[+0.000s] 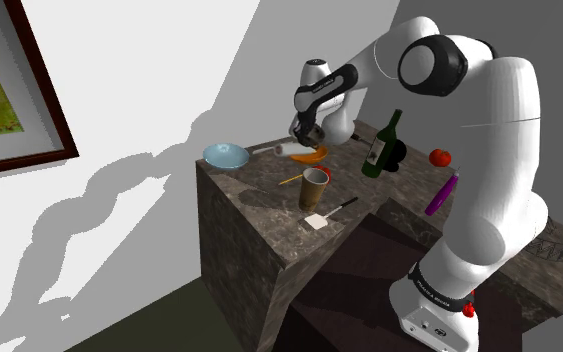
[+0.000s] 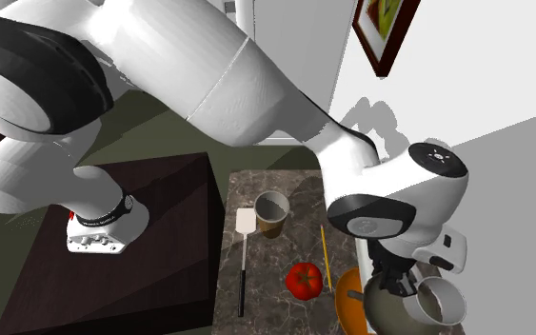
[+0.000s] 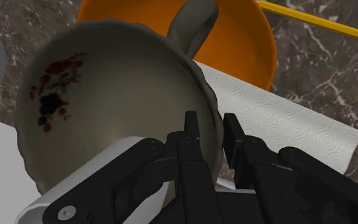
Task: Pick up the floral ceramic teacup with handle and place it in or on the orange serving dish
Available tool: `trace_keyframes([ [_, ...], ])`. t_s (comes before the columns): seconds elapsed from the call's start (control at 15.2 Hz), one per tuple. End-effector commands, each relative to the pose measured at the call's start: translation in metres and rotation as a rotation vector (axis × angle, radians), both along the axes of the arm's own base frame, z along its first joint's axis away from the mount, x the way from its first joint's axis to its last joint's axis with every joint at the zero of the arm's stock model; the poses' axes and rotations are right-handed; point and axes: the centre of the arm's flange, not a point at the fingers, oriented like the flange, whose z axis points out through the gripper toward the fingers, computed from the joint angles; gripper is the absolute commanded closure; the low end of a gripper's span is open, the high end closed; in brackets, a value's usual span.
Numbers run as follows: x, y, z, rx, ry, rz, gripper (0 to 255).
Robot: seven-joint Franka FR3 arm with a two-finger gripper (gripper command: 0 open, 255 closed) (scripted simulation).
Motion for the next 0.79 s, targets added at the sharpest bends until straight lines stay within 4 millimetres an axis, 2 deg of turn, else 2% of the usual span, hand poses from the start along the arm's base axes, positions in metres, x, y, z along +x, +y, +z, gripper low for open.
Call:
trace_keyframes([
  [0.0,-0.009,-0.005,-0.032,0.019,0.063,-0.01,255],
  [0.13,-0.009,-0.005,-0.032,0.019,0.063,-0.01,255],
  [0.2,-0.005,-0.004,-0.034,0.019,0.063,-0.009,0],
  [0.26,0.002,-0.005,-0.033,0.019,0.063,-0.009,0],
  [0.33,0.0,-0.001,-0.031,0.019,0.063,-0.009,0],
  [0.53,-0.009,-0.005,-0.032,0.019,0.063,-0.01,0],
  [0.73,-0.009,0.003,0.007,0.019,0.063,-0.01,0],
])
